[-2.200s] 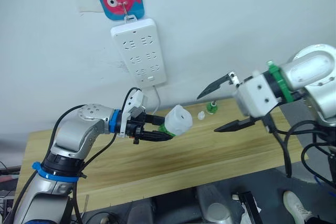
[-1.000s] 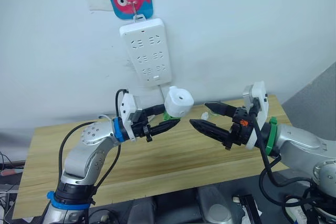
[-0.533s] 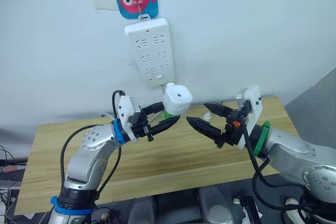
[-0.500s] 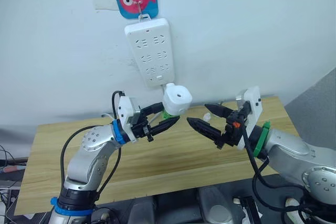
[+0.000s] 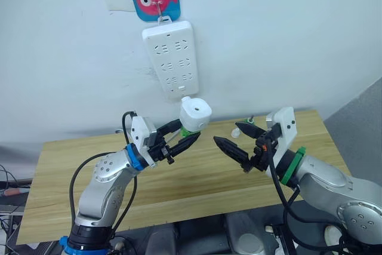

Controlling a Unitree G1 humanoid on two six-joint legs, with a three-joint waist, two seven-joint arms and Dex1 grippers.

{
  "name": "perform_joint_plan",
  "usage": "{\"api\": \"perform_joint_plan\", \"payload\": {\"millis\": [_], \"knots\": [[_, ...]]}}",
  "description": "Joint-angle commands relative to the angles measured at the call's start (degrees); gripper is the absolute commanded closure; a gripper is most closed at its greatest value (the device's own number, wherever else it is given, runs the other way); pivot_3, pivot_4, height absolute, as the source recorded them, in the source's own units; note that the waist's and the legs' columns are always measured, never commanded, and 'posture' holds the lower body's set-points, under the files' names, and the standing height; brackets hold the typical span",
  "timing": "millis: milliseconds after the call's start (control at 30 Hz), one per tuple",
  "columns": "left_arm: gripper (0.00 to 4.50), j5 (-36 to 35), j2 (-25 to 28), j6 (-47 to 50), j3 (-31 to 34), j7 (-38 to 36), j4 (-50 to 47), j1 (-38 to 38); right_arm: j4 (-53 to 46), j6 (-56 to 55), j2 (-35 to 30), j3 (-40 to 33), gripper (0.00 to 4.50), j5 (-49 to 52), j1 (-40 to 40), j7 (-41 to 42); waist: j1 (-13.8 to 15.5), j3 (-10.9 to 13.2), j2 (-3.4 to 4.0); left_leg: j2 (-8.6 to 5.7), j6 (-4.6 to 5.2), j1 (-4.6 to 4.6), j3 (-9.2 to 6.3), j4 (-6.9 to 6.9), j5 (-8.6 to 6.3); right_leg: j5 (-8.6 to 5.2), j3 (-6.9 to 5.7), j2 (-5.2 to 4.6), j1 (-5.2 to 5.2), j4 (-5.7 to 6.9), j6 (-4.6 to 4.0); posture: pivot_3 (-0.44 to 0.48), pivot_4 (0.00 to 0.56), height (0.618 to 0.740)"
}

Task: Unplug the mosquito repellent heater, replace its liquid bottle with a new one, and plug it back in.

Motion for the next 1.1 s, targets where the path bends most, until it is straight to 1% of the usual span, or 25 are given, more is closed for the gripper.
{"api": "perform_joint_plan", "payload": {"millis": [33,333,567,700,867,1100], "knots": [[2.29,0.3,-0.8,-1.6,-0.5,1.1,-3.2,0.2,-2.8,-2.1,0.8,0.3,0.00,-0.9,0.6,0.3,0.0,0.0,0.00,0.00,0.00,0.00,-0.01,0.00,0.00,0.00,0.00,0.00,0.00,0.00,0.00,-0.303,0.248,0.740],[2.29,1.7,-2.6,0.5,-3.7,4.9,-5.5,-1.7,-2.0,-3.5,3.7,3.8,0.00,-7.1,-2.9,0.7,0.0,0.0,0.00,0.00,0.00,0.00,-0.02,-0.03,0.00,0.01,-0.01,0.01,0.02,-0.08,0.03,-0.306,0.252,0.740],[2.29,3.3,-4.0,-0.3,-5.0,6.6,-4.1,-3.6,-2.0,-3.1,6.1,5.2,0.00,-7.8,-6.6,0.9,-0.1,0.0,0.00,0.00,0.00,0.00,0.00,-0.12,0.00,0.02,0.00,0.02,0.02,-0.15,0.03,-0.307,0.252,0.740],[2.29,3.8,-4.1,-1.1,-5.2,6.1,-3.5,-3.9,-1.4,-2.9,6.9,5.5,0.00,-8.0,-8.0,0.6,-0.1,0.0,0.00,0.00,0.00,0.00,-0.01,-0.21,0.00,0.02,-0.02,0.02,0.01,-0.22,0.03,-0.303,0.250,0.740],[2.29,4.5,-4.4,-3.5,-6.0,4.9,-2.3,-2.1,-0.5,-2.7,7.9,5.6,0.00,-8.4,-10.0,0.6,-0.1,0.0,0.00,0.01,0.00,0.00,-0.01,-0.23,0.00,0.02,-0.02,0.02,0.01,-0.23,0.03,-0.295,0.244,0.740],[2.29,3.7,-5.4,-5.0,-6.7,3.8,-1.5,-1.4,0.9,-2.5,8.9,6.1,0.00,-9.3,-11.3,1.0,0.0,0.0,0.00,0.01,-0.01,0.01,-0.01,-0.27,0.00,0.02,-0.02,0.01,0.00,-0.24,0.03,-0.282,0.241,0.740]]}}
